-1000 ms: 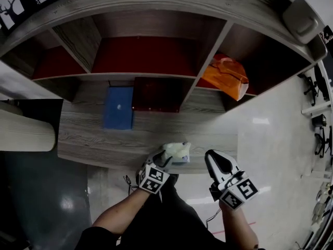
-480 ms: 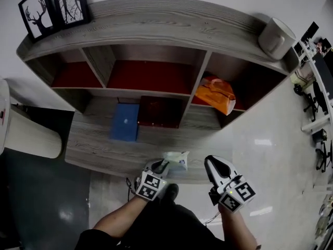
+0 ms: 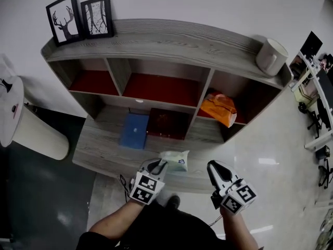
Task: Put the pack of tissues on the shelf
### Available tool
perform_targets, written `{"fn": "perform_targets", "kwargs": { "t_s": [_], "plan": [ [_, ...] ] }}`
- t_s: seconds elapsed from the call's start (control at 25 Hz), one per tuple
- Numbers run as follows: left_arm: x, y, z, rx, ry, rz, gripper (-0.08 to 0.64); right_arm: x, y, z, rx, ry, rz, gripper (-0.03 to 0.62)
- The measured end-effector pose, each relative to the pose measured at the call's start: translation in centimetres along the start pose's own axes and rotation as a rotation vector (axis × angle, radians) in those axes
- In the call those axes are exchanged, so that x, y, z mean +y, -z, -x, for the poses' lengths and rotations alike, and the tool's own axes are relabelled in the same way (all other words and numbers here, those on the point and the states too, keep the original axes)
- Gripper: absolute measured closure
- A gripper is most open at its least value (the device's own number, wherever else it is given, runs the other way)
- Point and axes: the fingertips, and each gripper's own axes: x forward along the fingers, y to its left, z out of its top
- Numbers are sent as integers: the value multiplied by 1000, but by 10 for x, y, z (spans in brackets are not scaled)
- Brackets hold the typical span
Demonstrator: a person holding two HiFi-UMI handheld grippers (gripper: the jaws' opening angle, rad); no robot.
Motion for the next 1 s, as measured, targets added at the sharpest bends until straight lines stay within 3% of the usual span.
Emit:
{"fn": "perform_targets", "kwargs": {
  "t_s": [0.36, 0.72, 1.0],
  "plan": [
    [51, -56, 37, -79, 42, -40, 497, 12, -28, -50, -45, 18, 18, 557],
    [113, -128, 81, -181, 127, -177, 497, 36, -46, -110, -87, 79, 13, 557],
    [158, -165, 84, -224, 151, -236, 497, 48, -47, -143, -71, 99, -5, 557]
  ]
}}
